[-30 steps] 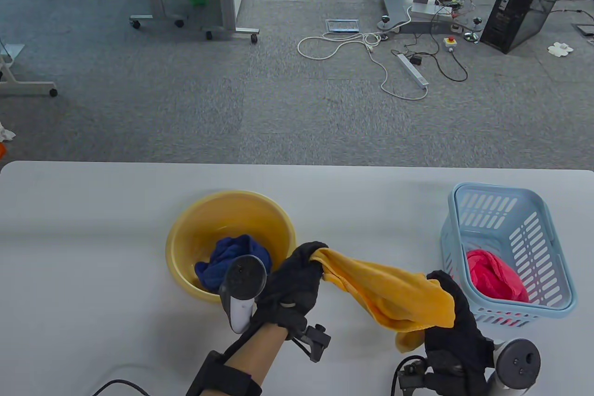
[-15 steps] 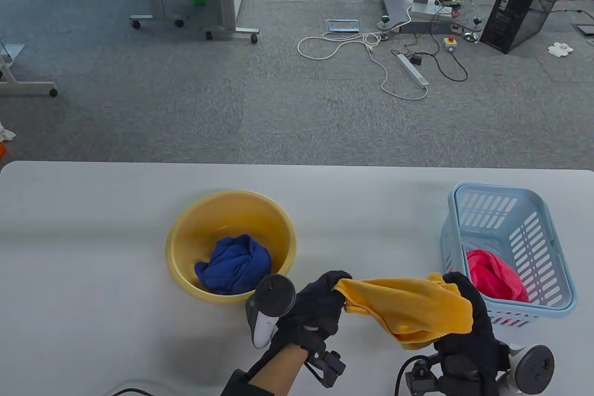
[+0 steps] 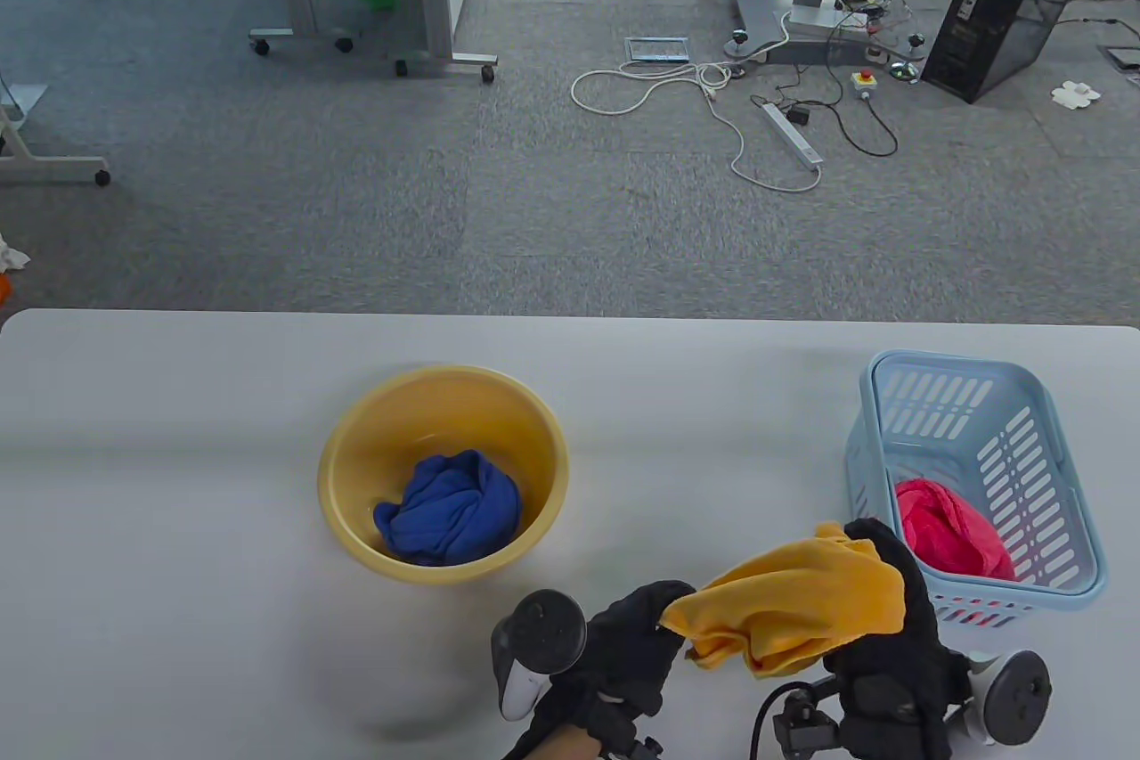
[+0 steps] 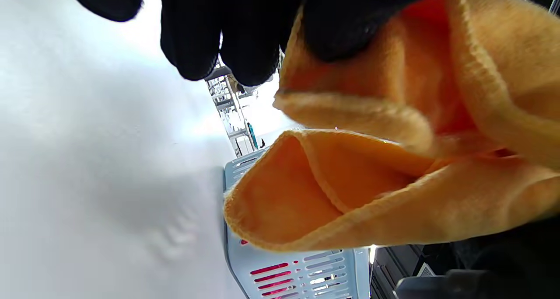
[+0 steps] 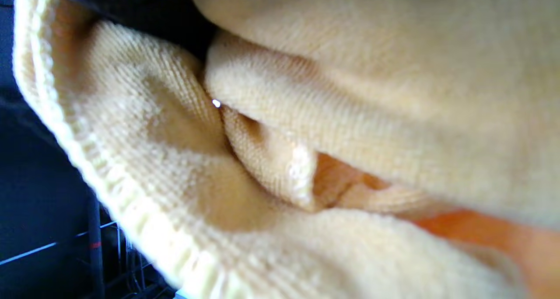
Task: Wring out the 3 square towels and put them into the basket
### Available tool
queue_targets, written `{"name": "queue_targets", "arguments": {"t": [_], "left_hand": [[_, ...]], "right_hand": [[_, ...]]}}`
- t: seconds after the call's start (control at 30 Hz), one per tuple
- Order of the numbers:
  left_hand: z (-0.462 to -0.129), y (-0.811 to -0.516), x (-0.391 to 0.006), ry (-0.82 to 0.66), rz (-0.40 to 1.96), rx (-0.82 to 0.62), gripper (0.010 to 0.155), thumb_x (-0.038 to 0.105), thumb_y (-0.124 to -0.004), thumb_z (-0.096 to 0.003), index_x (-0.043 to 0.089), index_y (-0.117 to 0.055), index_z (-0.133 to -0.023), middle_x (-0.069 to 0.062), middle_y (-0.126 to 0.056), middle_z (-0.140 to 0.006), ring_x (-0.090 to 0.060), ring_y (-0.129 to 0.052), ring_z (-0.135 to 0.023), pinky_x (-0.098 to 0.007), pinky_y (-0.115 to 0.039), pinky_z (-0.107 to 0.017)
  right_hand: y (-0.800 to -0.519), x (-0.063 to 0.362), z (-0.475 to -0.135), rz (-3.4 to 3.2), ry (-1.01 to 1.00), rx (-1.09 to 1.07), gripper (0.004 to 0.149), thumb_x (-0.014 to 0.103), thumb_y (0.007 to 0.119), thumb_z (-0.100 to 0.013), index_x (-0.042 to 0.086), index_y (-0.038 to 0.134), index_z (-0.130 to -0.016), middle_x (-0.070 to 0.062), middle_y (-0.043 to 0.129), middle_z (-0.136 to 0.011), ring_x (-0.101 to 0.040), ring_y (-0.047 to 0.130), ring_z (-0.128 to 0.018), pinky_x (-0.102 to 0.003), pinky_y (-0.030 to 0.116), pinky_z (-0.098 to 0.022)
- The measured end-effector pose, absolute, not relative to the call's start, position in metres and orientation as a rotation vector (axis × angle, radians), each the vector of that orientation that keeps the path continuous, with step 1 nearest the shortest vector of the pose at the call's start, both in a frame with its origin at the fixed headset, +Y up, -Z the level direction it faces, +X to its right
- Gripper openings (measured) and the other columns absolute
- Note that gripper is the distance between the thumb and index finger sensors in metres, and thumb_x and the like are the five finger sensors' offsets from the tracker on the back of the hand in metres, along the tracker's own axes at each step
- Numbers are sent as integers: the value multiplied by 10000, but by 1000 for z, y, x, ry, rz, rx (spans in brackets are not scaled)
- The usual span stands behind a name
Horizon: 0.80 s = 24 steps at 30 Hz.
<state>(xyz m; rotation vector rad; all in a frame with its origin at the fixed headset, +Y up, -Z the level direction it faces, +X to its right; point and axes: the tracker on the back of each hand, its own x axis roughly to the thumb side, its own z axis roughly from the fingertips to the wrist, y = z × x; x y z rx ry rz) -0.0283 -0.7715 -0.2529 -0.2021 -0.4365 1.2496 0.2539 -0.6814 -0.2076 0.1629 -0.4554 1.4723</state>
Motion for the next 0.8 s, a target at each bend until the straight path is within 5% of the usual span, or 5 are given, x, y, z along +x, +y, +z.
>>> {"name": "queue_targets", "arguments": {"t": [0.17, 0.47, 0.7, 0.8], "left_hand": [[-249, -771, -35, -438, 1190, -191, 517, 363, -790, -567, 209, -715, -1054, -155, -769, -1038, -455, -773, -952, -707, -567, -651], [-247, -764, -39, -574, 1219, -298, 875, 418, -905, -522, 258, -358, -1186, -145, -255, -1221, -486, -384, -1122, -759, -405, -692], [-251, -756, -43, -653, 1421, -426, 1135, 583, -939, -487, 333, -28, -1117, -137, 3, -1187, -487, -141, -1135, -776, -272, -702], [-251, -754, -42, -651, 1413, -387, 1158, 619, -943, -463, 349, -21, -1110, -138, -6, -1189, -489, -141, -1135, -778, -271, -700]], "right_hand": [[-682, 252, -207, 1482, -456, 160, 544, 330, 842, -573, 211, 600, -1045, -92, 850, -880, -246, 964, -639, -635, 629, -723], [-683, 248, -207, 1476, -432, 145, 540, 326, 847, -569, 222, 609, -1042, -88, 848, -889, -260, 956, -652, -640, 623, -721], [-685, 238, -209, 1541, -410, 173, 541, 325, 853, -564, 229, 616, -1042, -83, 848, -896, -274, 950, -666, -648, 622, -716], [-685, 234, -209, 1555, -413, 178, 547, 323, 857, -560, 235, 615, -1043, -83, 852, -895, -277, 952, -666, -648, 624, -712]]}}
